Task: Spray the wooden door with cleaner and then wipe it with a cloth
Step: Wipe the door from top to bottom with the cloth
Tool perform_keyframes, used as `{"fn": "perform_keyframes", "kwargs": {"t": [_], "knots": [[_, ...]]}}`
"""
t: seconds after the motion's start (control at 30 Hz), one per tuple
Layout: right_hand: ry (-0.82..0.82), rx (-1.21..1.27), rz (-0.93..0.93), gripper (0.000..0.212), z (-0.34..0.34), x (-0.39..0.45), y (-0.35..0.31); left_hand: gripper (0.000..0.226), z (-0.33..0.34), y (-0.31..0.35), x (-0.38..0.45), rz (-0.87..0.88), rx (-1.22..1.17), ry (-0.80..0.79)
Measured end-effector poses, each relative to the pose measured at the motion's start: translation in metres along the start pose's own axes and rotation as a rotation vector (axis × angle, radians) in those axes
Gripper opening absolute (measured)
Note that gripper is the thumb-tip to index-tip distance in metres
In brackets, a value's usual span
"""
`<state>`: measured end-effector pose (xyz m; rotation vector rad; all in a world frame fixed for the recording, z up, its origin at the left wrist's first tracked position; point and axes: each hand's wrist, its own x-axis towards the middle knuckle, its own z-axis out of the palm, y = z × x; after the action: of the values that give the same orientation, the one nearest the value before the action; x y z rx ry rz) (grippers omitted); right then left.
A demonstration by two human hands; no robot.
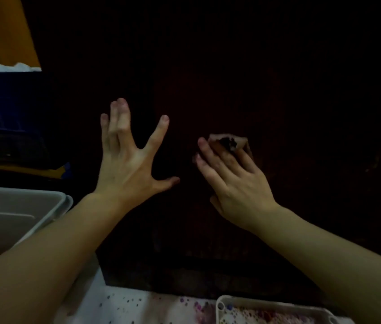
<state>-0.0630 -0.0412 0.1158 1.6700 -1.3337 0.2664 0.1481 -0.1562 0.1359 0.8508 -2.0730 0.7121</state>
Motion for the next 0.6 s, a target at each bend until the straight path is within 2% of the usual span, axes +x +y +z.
{"fn": "perform_keyframes", "kwargs": {"t": [0.13, 0.2, 0.37, 0.5, 0.6], "knots": [[0.126, 0.055, 0.194, 0.081, -0.009, 0.024, 0.013, 0.107, -0.002, 0.019, 0.012, 0.240, 0.083, 0.070], [0.122, 0.071, 0.200, 0.082, -0.001, 0.011, 0.012, 0.106, 0.002, 0.040, 0.015, 0.232, 0.039, 0.075], [0.022, 0.039, 0.066, 0.078, 0.005, -0.029, 0.021, 0.117, 0.005, 0.051, 0.017, 0.208, 0.064, 0.077], [0.140, 0.047, 0.181, 0.069, -0.010, -0.009, 0.042, 0.120, 0.007, 0.057, 0.019, 0.215, 0.063, 0.088], [0.212, 0.085, 0.232, 0.061, 0.000, -0.032, 0.049, 0.114, 0.008, 0.058, 0.019, 0.212, 0.057, 0.090]]}}
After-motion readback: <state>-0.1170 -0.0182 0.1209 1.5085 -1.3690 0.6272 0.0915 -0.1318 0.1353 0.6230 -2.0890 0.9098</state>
